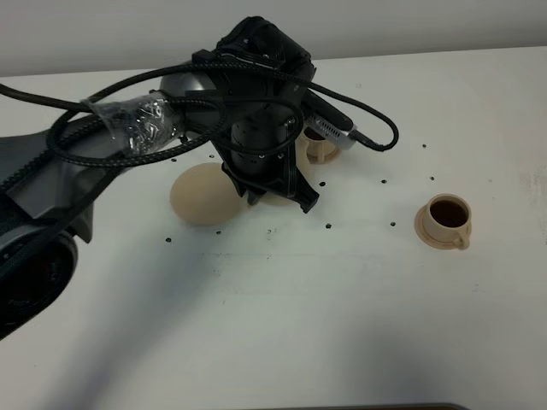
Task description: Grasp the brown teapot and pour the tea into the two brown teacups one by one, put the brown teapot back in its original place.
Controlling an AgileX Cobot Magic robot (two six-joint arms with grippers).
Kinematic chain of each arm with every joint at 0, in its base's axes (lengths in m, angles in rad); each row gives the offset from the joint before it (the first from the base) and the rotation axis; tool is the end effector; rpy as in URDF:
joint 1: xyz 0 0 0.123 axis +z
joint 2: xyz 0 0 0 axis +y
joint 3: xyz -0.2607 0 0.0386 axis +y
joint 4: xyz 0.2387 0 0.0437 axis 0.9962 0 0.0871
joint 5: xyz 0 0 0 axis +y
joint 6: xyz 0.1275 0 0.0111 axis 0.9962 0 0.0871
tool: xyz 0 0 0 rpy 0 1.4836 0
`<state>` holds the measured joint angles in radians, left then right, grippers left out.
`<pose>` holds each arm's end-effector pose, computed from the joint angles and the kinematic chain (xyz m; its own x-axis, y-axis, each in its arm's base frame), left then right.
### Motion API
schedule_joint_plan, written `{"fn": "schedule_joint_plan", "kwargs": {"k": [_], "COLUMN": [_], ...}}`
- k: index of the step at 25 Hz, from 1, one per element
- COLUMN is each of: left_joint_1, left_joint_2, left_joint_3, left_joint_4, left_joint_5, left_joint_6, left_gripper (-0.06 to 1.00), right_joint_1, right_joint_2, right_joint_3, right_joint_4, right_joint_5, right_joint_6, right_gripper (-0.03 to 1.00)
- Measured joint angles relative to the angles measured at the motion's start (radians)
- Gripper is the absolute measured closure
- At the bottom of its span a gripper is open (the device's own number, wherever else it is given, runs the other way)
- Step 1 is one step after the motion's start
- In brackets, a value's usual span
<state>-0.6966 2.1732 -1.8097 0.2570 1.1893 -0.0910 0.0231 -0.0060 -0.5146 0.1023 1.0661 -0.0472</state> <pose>0.3512 -0.2544 0.1484 -0.7578 0.6422 -0.1151 0.6074 0.7588 0.2351 0.0386 0.0123 0.2605 -0.4406 -0.0078 -0.8977 -0.1022 0.9939 0.0415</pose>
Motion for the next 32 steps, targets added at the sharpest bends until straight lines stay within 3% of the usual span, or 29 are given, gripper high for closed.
{"fn": "schedule_joint_plan", "kwargs": {"k": [7,15,22,28,32], "left_joint_1": [0.037,0.118,0.187,0.215,0.217], "left_joint_2": [-0.108,-0.256,-0.327,-0.325,-0.295], "left_joint_3": [0.025,0.294,0.542,0.575,0.577], "left_joint_4": [0.033,0.024,0.001,-0.023,-0.057], "left_joint_5": [0.0,-0.021,-0.266,-0.418,-0.467], "left_joint_6": [-0.073,-0.199,-0.32,-0.327,-0.328], "left_gripper": [0.82,0.82,0.82,0.82,0.82], "right_joint_1": [0.0,0.0,0.0,0.0,0.0], "right_joint_2": [0.0,0.0,0.0,0.0,0.0], "right_joint_3": [0.0,0.0,0.0,0.0,0.0], "right_joint_4": [0.0,0.0,0.0,0.0,0.0], "right_joint_5": [0.0,0.0,0.0,0.0,0.0], "right_joint_6": [0.0,0.0,0.0,0.0,0.0], "right_gripper": [0.76,0.76,0.76,0.76,0.76]}}
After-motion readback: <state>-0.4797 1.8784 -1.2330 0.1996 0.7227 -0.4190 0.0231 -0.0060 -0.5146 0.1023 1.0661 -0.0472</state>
